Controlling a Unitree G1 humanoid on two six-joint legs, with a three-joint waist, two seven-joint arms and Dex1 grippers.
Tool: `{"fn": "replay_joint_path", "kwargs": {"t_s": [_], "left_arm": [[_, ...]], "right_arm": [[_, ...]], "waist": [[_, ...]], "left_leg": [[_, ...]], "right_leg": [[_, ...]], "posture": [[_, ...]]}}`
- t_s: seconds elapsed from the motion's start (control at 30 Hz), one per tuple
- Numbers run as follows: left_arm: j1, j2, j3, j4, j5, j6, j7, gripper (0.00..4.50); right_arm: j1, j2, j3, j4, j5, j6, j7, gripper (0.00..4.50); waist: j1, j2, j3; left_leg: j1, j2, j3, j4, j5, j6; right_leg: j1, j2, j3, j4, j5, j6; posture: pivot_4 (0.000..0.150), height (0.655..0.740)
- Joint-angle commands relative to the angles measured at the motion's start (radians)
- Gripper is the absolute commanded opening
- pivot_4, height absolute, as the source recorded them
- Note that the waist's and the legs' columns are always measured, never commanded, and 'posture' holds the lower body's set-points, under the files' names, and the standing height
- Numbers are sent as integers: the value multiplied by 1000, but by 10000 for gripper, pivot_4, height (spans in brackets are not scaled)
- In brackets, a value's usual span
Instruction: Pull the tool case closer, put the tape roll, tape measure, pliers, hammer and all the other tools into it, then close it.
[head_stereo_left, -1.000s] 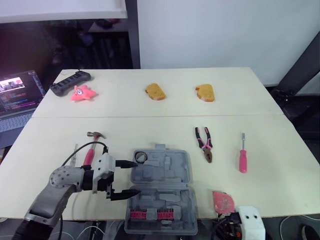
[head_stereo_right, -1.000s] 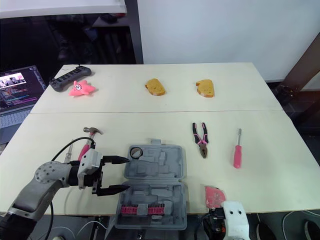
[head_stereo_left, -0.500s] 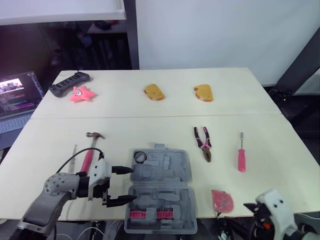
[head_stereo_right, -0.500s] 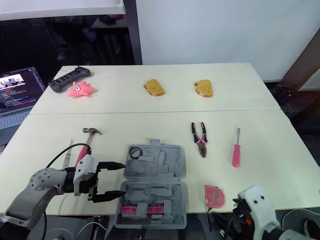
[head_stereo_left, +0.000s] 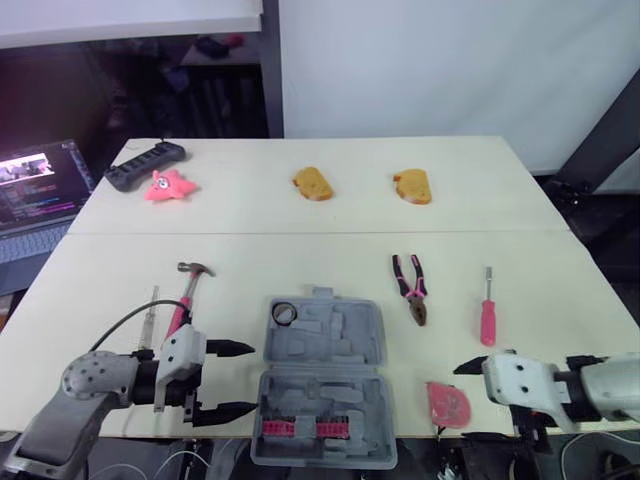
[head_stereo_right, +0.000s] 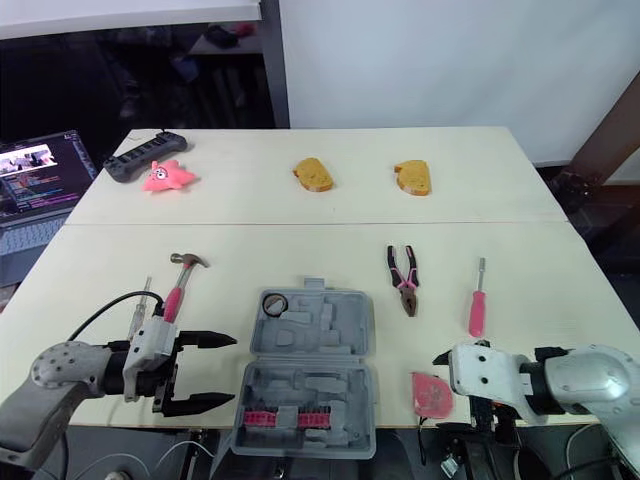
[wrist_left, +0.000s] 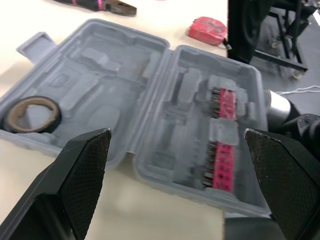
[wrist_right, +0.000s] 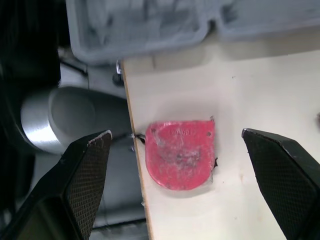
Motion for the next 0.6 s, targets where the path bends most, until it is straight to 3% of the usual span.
{"fn": "replay_joint_path", "kwargs": {"t_s": [0.03,0.3,0.6], "left_arm": [[30,17,30,-47,-10,-24,-10,45000],[70,20,60,-73,-11,-31,15,45000],[44,21,63,-70,-15,-25,28,45000]], "right_arm": [[-62,6,78,61,-55,-69,18,44195],[-184,80,206,146,-131,-55,-34,44195],[-209,125,274,198,-188,-49,-68,44195]], "waist": [[0,0,0],[0,1,0],[0,1,0]], "left_leg": [[0,0,0,0,0,0],[0,0,0,1,0,0],[0,0,0,2,0,0]], "right_leg": [[0,0,0,0,0,0],[0,0,0,1,-1,-2],[0,0,0,1,-1,-2]], "posture": [[1500,7400],[1500,7400],[1500,7400]]}}
